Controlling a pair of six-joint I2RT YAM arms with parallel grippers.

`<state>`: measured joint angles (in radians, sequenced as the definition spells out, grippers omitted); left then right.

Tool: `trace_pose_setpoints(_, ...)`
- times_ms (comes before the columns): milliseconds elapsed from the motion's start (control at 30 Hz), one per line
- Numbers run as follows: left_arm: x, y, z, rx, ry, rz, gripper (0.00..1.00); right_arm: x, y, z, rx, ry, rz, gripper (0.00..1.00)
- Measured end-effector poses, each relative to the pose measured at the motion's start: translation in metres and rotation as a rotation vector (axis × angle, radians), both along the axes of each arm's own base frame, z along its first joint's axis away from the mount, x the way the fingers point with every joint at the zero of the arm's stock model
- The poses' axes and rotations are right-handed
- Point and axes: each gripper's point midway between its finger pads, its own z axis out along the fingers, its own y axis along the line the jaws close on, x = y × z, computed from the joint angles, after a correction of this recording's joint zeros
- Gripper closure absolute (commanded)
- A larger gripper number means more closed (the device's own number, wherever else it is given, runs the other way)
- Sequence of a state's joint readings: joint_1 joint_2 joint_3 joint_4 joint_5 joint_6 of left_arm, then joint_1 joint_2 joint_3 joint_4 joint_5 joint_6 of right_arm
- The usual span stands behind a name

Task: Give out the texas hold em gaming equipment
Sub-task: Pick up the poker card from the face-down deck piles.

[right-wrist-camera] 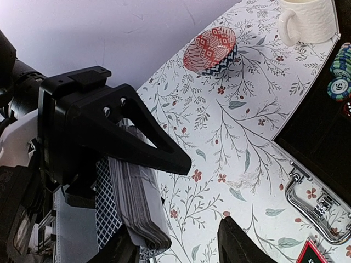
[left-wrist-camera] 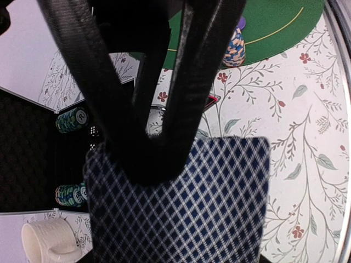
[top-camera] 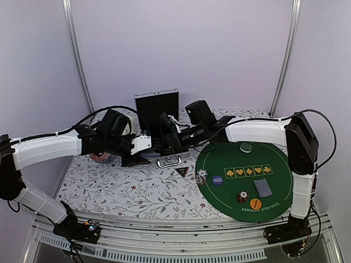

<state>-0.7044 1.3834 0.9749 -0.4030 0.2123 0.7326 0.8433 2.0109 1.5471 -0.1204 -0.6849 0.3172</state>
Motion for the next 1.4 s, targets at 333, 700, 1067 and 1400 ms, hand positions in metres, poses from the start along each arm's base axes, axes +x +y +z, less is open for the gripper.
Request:
trace_pose_setpoints(333,0.001,0.001,0.000,0.003,-0.003,0.005,0.52,-0.005,-0.006,0.003,-0.022,-0.004,0.010,0.72)
trace_pose_setpoints(700,0.002,0.002,-0.001,0.008,-0.007,0.011,0.52,-0.010,-0.010,0.008,-0.027,0.012,0.023,0.92)
trace_pose_setpoints(1067,0.002,0.002,-0.001,0.011,-0.008,0.014,0.52,-0.012,-0.019,0.010,-0.067,0.013,0.019,0.98)
trace_pose_setpoints(1400,0.002,0.002,-0.001,0.009,-0.009,0.013,0.52,-0.007,-0.041,0.040,-0.077,-0.062,-0.012,0.99)
